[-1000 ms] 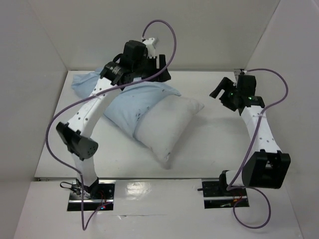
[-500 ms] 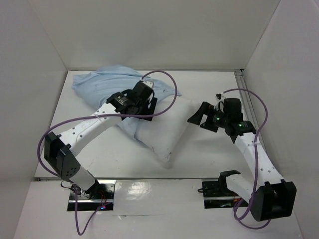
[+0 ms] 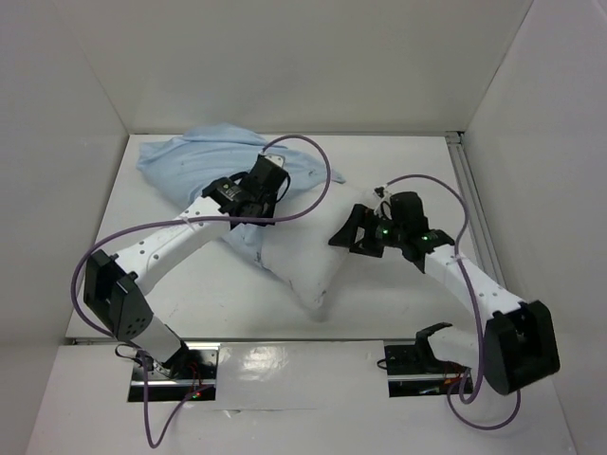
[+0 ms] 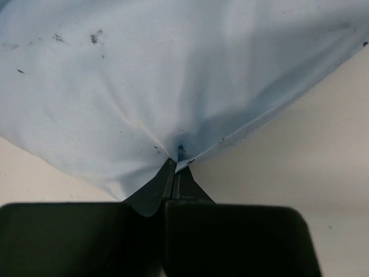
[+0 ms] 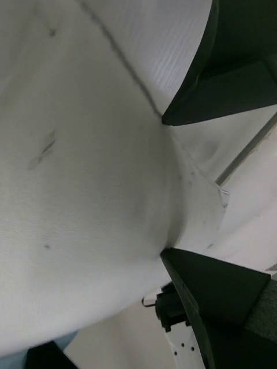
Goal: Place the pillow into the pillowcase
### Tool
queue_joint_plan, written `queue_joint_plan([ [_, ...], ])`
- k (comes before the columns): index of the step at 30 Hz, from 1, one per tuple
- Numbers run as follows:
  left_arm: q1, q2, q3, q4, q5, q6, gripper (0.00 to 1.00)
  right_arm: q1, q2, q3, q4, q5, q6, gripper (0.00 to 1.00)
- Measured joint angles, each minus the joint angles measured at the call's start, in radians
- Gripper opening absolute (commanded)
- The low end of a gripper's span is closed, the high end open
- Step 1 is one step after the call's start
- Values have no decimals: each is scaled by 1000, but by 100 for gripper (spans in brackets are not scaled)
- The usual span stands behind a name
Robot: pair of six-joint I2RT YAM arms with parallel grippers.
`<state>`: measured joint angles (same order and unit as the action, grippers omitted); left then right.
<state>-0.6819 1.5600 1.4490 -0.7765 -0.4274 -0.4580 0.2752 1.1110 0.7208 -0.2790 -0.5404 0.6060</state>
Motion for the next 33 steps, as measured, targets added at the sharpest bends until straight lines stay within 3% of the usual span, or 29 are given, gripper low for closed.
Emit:
queue_joint_plan([
  [1, 1, 0, 3, -1, 16, 2, 0, 26, 29, -7, 34, 3, 11, 84],
  [2, 0, 0, 16, -11, 40, 3, 0, 62, 72, -7, 69, 14, 24, 52],
  [3, -3, 0, 31, -16, 74, 3, 0, 88, 109, 0, 94, 23, 21, 31],
  [5, -27, 5, 100, -45, 152, 3, 0, 125, 188, 49, 108, 40, 31, 0],
  [9, -95, 57, 372, -108, 320, 11, 0, 100, 238, 203, 72, 90, 23, 0],
  [13, -108, 140, 695, -95, 481, 11, 0, 37, 187, 395, 20, 137, -17, 0],
  [17, -98, 213, 875, -58, 640, -9, 0, 31, 67, 402, 88, 167, -27, 0],
  [20, -82, 244, 840, 11, 773, -74, 0, 32, 31, 242, 242, 171, 6, 0],
  [23, -63, 273, 729, 81, 866, -142, 0, 30, 129, 106, 351, 182, 44, 0],
  [27, -56, 332, 581, 138, 925, -209, 0, 39, 245, -24, 347, 183, 90, 0],
  [32, -92, 307, 460, 221, 961, -234, 0, 41, 98, -34, 295, 213, 81, 0],
  [33, -97, 294, 442, 228, 961, -232, 7, 41, 67, -34, 275, 221, 74, 0],
])
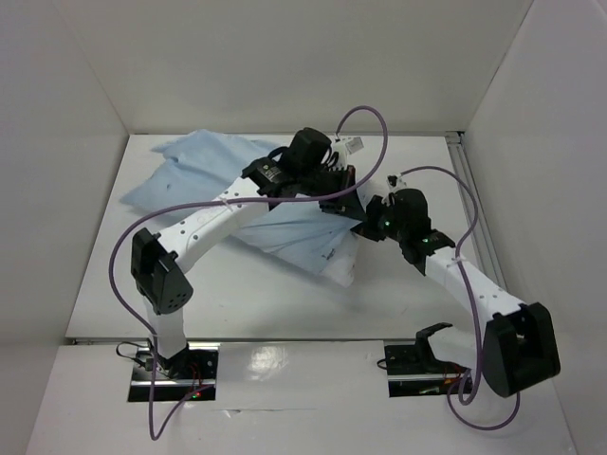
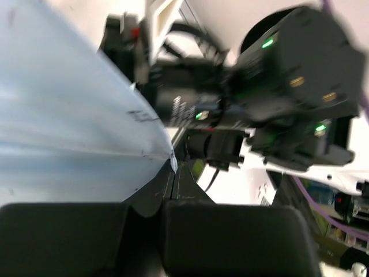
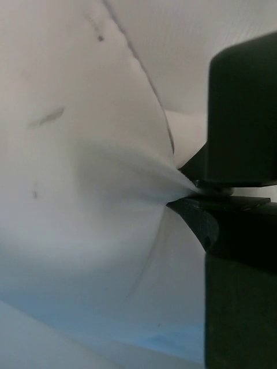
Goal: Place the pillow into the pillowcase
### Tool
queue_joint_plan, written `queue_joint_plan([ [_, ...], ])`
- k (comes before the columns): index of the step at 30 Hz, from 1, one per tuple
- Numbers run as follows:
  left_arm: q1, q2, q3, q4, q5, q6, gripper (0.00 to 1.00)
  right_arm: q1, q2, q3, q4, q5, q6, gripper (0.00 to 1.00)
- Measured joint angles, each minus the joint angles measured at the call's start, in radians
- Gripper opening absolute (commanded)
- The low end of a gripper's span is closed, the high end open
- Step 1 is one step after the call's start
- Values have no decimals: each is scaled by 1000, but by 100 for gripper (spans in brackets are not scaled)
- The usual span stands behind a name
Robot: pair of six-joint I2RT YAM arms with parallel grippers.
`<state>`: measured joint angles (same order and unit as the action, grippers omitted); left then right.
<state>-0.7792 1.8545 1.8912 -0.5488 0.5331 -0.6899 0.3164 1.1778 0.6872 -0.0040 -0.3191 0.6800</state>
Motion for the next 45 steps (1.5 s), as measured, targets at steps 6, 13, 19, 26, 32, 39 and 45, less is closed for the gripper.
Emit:
queue_joint_plan([
  [6, -38, -44, -14, -51, -40, 69, 92, 2, -72, 9, -123, 13, -48, 66],
  [13, -95, -133, -17, -223, -341, 150, 85, 2, -116, 99, -346, 85, -138, 85],
  [19, -103, -225, -51, -282, -533, 186, 0, -22, -256, 163, -489, 185, -176, 38],
  [26, -196, -335, -375, -269, -690, 106, 21, -119, -301, 178, -562, 143, -172, 59],
  [32, -342, -397, -656, -215, -741, -7, 82, -177, -304, 164, -573, -18, -180, 89],
  [39, -387, -403, -829, -60, -856, -98, 82, -180, -327, 74, -585, -178, -189, 90],
  [45, -384, -367, -853, 106, -933, -85, 81, -180, -327, -17, -585, -275, -188, 88],
])
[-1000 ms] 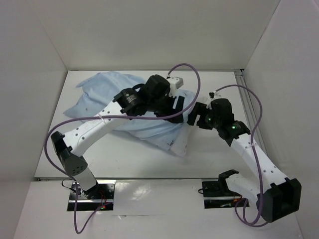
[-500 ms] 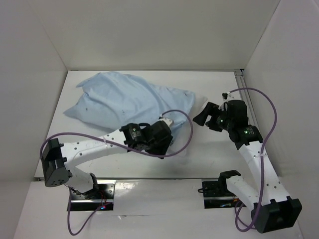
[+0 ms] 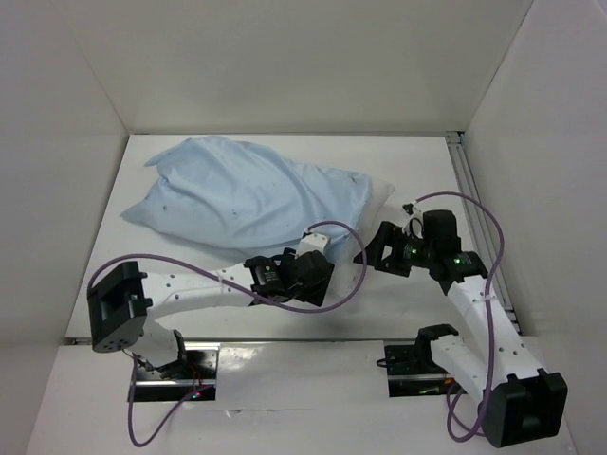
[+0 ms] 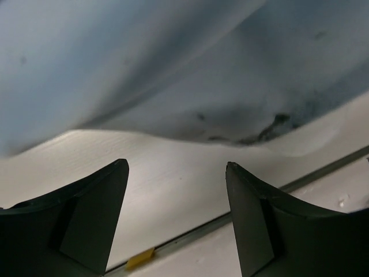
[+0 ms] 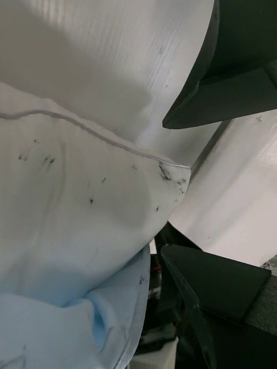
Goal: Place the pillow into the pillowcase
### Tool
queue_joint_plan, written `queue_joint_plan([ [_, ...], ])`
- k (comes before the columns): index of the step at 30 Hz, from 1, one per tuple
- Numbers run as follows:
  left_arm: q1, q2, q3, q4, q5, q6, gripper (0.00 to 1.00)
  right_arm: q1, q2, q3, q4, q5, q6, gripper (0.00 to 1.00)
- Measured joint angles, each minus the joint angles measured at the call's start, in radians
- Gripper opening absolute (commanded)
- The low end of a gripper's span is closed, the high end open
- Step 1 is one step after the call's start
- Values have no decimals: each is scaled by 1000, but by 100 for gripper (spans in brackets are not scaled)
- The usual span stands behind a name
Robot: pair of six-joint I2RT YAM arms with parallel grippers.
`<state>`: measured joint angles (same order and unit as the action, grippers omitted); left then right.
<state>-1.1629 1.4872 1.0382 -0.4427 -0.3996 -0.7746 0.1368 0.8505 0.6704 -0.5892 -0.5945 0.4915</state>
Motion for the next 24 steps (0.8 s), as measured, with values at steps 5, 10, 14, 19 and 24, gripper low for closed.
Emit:
queue_joint_plan([
  [5, 0, 85, 8, 61, -22, 16, 81, 0, 22, -28, 27, -52, 1, 86],
  [10, 15, 96, 7, 87, -41, 15, 73, 16, 71, -72, 95, -82, 19, 86],
  [14, 49, 96, 7, 100, -52, 10, 54, 93, 122, -87, 158, -83, 50, 86],
  [19, 70, 96, 7, 105, -68, 10, 22, 175, 154, -88, 222, -69, 81, 79],
  [24, 70, 96, 7, 97, -77, 9, 0, 203, 169, -87, 261, -36, 106, 30],
])
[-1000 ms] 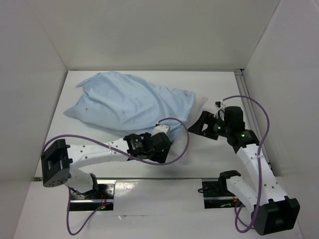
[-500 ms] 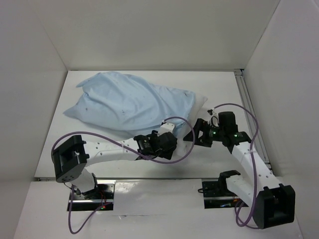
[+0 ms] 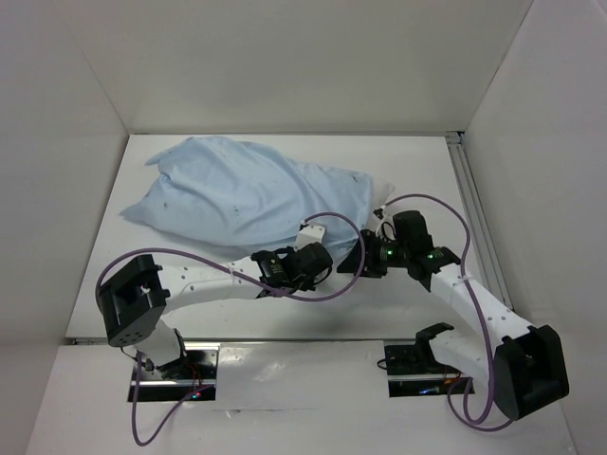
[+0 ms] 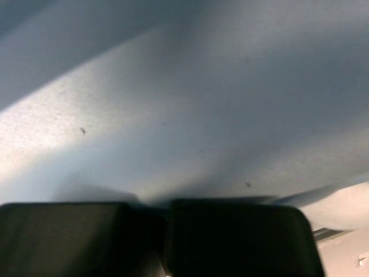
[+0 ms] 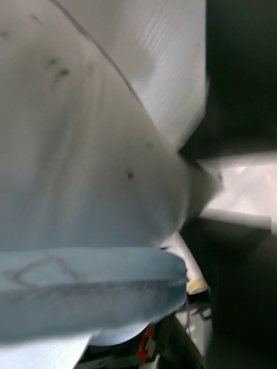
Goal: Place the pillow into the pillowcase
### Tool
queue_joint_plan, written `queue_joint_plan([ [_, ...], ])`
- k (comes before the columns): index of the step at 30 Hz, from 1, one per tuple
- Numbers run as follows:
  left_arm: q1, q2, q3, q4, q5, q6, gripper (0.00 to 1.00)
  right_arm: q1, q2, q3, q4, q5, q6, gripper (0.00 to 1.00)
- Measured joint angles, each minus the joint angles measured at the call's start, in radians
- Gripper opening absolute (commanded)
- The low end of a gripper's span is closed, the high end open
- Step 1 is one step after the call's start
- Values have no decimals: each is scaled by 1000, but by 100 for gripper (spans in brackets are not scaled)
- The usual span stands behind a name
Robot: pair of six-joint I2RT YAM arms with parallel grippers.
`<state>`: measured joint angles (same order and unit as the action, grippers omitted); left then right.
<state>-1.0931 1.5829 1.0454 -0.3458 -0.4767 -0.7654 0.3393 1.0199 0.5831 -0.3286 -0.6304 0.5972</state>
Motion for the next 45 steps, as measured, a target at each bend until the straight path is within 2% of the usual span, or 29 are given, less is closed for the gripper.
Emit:
queue_joint_plan([
  [2, 0, 0, 0, -3, 0, -2, 0, 2, 0, 2, 8, 16, 3, 10],
  [3, 0, -1, 0, -5, 3, -3, 0, 2, 2, 5, 10, 25, 12, 3],
  [4, 0, -5, 0, -6, 8, -5, 0, 3, 4, 11, 10, 31, 16, 0],
  [11, 7, -134, 26, -60, 113, 2, 0, 5, 45, 83, 17, 66, 16, 0],
  [15, 6, -183, 100, -100, 161, 15, 0, 16, 101, 111, 95, 68, 43, 0],
  [22, -9, -173, 248, -192, 225, 62, 0, 95, 243, 173, 259, 70, 124, 0],
  [31, -12, -122, 448, -238, 302, 112, 0, 120, 305, 277, 435, 72, 197, 0],
  [39, -10, -40, 617, -316, 327, 159, 0, 146, 332, 272, 536, 60, 235, 0],
  [40, -10, -39, 617, -319, 329, 159, 0, 147, 332, 271, 537, 58, 235, 5],
  [41, -10, -38, 617, -323, 332, 159, 0, 148, 330, 269, 535, 56, 233, 25],
  [43, -11, -38, 617, -333, 335, 159, 0, 151, 319, 265, 509, 63, 224, 52],
  [45, -11, -43, 602, -327, 336, 155, 0, 156, 273, 260, 425, 100, 188, 71],
])
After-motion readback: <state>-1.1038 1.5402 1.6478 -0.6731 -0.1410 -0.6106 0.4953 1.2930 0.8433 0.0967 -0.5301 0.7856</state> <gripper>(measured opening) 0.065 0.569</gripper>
